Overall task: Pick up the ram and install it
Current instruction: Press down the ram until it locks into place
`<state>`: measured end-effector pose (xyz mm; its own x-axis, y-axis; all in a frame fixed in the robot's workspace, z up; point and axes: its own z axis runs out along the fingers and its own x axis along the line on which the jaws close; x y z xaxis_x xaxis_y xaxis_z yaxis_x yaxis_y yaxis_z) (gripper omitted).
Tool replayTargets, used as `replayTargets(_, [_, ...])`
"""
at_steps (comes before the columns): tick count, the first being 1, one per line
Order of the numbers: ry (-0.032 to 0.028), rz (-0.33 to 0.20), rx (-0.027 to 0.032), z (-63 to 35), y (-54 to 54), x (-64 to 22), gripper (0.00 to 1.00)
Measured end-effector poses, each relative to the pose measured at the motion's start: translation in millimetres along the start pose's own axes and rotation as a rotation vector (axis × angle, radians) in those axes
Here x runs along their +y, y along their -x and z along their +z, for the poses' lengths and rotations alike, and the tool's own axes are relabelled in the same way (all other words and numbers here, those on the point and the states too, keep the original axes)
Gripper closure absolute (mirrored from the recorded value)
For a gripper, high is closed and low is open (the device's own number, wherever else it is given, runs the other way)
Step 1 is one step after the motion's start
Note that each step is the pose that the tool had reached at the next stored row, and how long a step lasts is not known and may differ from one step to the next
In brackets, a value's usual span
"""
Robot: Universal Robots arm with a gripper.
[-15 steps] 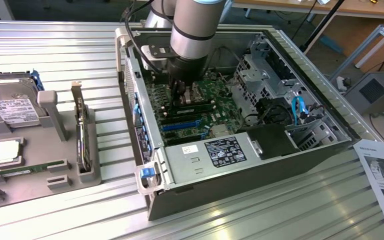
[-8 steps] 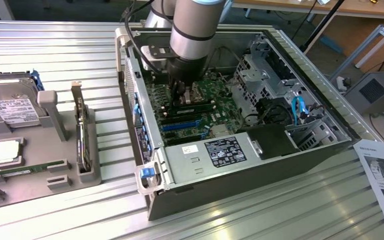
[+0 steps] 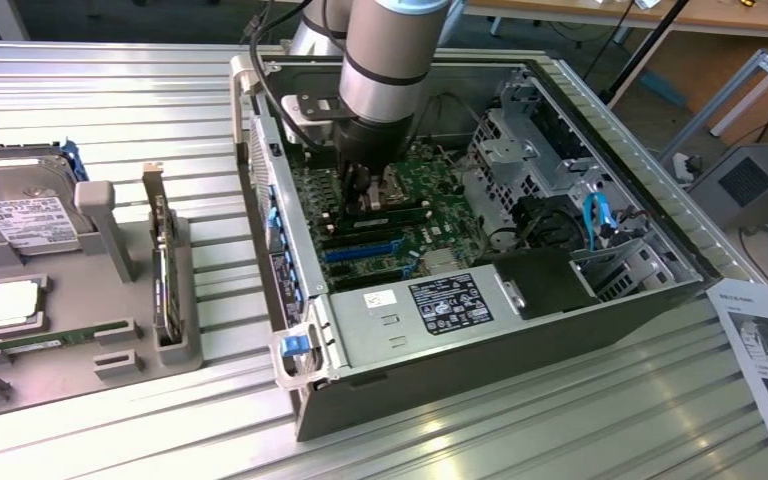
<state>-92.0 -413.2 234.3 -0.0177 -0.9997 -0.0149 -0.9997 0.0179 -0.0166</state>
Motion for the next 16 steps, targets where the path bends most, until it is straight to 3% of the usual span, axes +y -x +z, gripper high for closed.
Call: replayTargets(16, [0.0,0.0,0.0,3.8,-0.1,0.1,0.89])
